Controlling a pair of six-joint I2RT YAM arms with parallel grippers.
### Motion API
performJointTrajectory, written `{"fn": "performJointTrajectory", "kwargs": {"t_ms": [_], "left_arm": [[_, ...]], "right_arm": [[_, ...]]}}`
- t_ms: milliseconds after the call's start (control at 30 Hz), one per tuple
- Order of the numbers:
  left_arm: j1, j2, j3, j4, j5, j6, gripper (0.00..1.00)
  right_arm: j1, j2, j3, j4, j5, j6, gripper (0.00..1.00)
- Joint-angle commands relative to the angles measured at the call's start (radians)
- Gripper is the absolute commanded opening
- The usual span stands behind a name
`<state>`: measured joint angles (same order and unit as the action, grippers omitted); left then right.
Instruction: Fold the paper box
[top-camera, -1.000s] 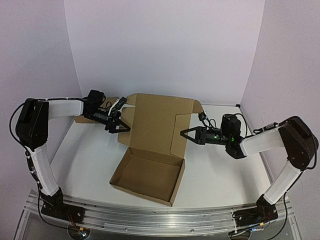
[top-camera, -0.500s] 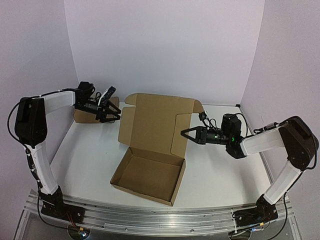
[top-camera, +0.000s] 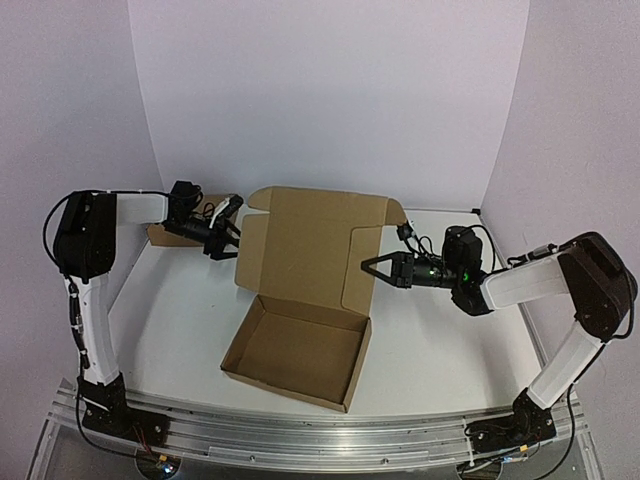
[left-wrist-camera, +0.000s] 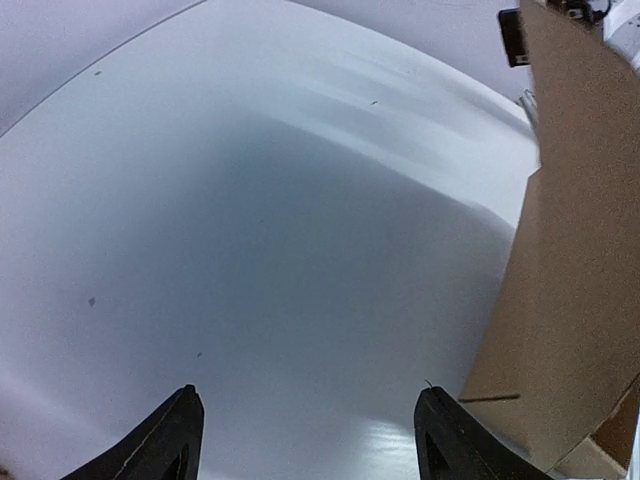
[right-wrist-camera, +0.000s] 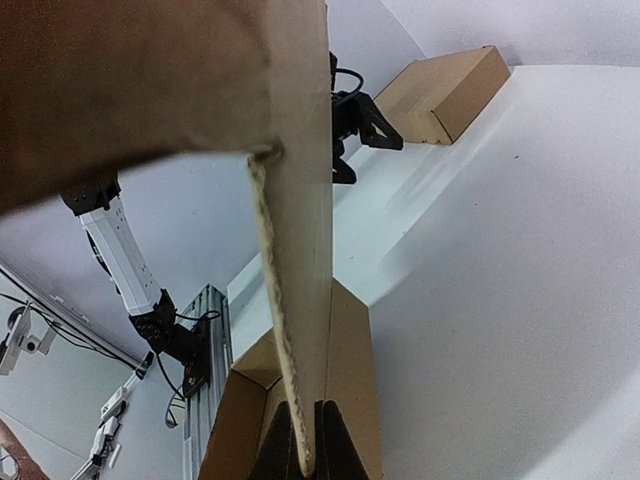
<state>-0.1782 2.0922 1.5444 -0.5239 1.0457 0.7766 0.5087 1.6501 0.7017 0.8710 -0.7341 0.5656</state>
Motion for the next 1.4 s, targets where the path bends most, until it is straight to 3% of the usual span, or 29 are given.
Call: {"fn": "performJointTrajectory", "kwargs": {"t_ms": [0,133,400,767,900,1200,1267,1367], "left_arm": [[-0.023,-0.074,-0.005,-0.025,0.149,-0.018,0.76],[-0.034,-0.125,-0.066,-0.058,0.246,-0.011,0.78],[-0.059,-0.117,-0.049,-0.172,0.301,0.042,0.81],[-0.14,-0.091,-0.057,0.042,0.295,-0.179,0.81],[-0.155,-0.077,-0.062,0.087,0.264,-0.221,0.66],[-0.155,-0.072,-0.041,0.042,0.259,-0.182,0.07],[-0.155,-0.073,-0.032,0.024,0.26,-0.166,0.01],[-0.155,-0.076,-0.021,-0.001,0.252,-0.147,0.0]], "right_arm": [[-0.004,-0.022,0.039,0.028,0.001,-0.021,0.0],[-0.004,0.001,0.06,0.029,-0.007,-0.021,0.0],[-0.004,0.034,0.097,0.028,-0.013,-0.025,0.0],[-0.004,0.064,0.121,0.031,-0.037,-0.027,0.0],[-0.003,0.08,0.134,0.042,-0.054,-0.023,0.0],[-0.004,0.091,0.128,0.048,-0.053,-0.024,0.0],[-0.004,0.094,0.128,0.048,-0.053,-0.025,0.0],[-0.004,0.096,0.126,0.046,-0.05,-0.021,0.0]]}}
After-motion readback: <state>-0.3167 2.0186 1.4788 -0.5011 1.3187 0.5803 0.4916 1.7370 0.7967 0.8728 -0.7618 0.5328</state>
